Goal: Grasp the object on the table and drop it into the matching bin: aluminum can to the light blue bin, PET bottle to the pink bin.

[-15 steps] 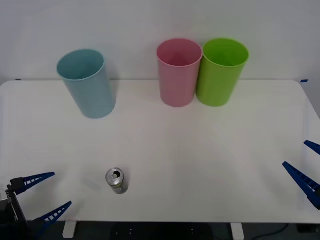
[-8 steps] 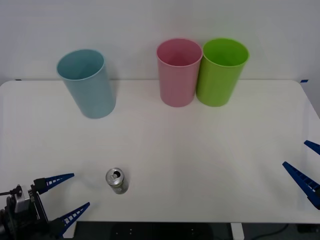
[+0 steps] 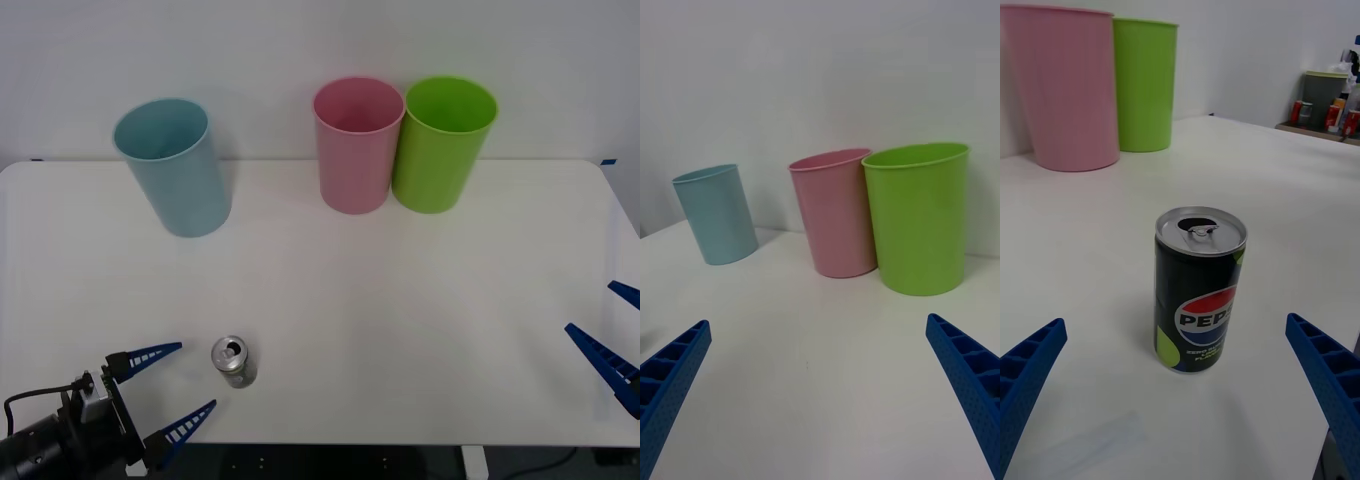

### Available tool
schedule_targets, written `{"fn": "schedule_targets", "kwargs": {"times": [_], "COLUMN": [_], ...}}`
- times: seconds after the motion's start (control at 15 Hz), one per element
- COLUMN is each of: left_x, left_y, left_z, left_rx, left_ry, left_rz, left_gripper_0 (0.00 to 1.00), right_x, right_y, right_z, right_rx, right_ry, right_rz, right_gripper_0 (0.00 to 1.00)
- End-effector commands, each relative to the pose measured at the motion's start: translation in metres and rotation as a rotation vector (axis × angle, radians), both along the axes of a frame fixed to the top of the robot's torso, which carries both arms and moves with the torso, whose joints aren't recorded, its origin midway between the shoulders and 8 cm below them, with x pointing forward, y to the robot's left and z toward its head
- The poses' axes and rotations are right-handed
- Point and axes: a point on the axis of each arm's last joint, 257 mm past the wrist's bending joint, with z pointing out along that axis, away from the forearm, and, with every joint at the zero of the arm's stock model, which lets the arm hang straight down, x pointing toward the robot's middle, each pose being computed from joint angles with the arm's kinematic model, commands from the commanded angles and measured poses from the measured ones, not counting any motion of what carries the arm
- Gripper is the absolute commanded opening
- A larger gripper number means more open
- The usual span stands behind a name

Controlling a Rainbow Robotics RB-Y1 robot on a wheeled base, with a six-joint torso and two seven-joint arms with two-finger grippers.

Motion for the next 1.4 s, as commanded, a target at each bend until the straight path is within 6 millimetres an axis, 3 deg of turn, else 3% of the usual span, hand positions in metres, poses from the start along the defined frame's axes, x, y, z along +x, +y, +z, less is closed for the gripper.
{"fn": "schedule_targets", "kwargs": {"times": [0.07, 0.93, 1.4], "left_x": [0.005, 0.045, 0.049], "left_y": [-0.008, -0.047, -0.062], "left_z": [-0.004, -0.018, -0.02], "left_rx": [0.006, -0.015, -0.026], "left_ry": [0.001, 0.008, 0.001], "left_rz": [-0.004, -0.033, -0.035], "left_gripper_0": [1.0, 1.0, 1.0], "right_x": [0.0, 0.0, 0.0], "right_y": [0.0, 0.0, 0.0], "right_z": [0.0, 0.0, 0.0], "right_rx": [0.0, 0.0, 0.0], "right_ry": [0.0, 0.0, 0.0], "right_rz": [0.0, 0.0, 0.0], "right_gripper_0": [1.0, 1.0, 1.0]}}
